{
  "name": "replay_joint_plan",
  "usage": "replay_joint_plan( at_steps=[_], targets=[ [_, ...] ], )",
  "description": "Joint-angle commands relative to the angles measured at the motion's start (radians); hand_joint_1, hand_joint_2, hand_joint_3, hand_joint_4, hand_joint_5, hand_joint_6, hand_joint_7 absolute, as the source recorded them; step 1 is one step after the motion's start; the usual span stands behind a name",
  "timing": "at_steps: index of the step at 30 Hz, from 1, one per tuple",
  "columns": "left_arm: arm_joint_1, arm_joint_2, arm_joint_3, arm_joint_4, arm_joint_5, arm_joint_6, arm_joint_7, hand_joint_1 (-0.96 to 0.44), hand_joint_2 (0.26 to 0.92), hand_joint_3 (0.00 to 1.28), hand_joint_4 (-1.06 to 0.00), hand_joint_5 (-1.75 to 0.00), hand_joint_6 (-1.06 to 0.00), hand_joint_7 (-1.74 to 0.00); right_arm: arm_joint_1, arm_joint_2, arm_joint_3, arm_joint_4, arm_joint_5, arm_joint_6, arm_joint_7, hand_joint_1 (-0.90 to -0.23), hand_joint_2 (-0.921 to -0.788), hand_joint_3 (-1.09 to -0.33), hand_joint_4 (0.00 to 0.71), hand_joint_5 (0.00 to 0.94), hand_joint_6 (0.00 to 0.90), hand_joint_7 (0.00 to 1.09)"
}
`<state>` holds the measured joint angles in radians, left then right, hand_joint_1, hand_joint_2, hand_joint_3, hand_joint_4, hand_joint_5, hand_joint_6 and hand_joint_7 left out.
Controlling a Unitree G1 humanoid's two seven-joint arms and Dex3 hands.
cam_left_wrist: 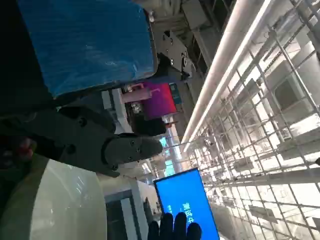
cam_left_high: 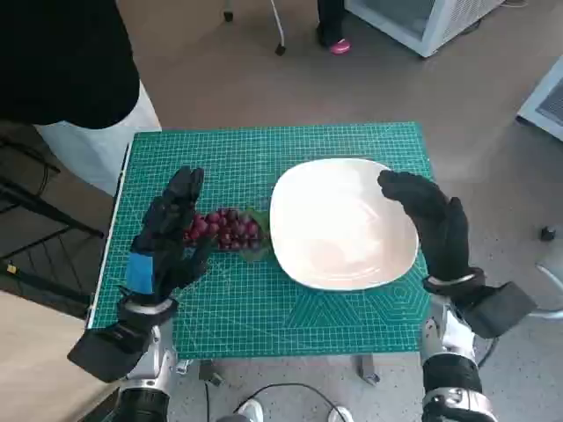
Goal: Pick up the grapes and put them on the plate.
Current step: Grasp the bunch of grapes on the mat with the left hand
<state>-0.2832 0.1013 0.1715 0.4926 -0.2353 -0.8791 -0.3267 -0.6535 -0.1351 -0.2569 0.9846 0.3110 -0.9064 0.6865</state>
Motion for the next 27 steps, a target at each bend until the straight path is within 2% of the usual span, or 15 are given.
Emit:
replay_joint_plan(
  at_steps=[1,14,27],
  targets=[
    [0.017,0.004,-0.004,-0.020,0.014,0.007,0.010,-0.43,0.921,0.37,-0.30,0.00,-0.34,-0.10,0.025,0.000,-0.001,0.001,0.010,0.020,0.006,-0.471,-0.921,-0.555,0.500,0.001,0.484,0.13],
    [0.021,0.010,-0.008,-0.025,0.011,0.013,0.009,-0.42,0.921,0.37,-0.30,0.00,-0.34,-0.10,0.027,0.000,-0.004,-0.002,0.018,0.030,0.010,-0.472,-0.921,-0.559,0.499,0.001,0.484,0.13],
    [0.025,0.015,-0.011,-0.029,0.010,0.016,0.006,-0.41,0.921,0.37,-0.30,0.00,-0.34,-0.10,0.031,0.005,-0.002,-0.012,0.013,0.029,0.002,-0.476,-0.921,-0.559,0.499,0.000,0.486,0.13]
  ],
)
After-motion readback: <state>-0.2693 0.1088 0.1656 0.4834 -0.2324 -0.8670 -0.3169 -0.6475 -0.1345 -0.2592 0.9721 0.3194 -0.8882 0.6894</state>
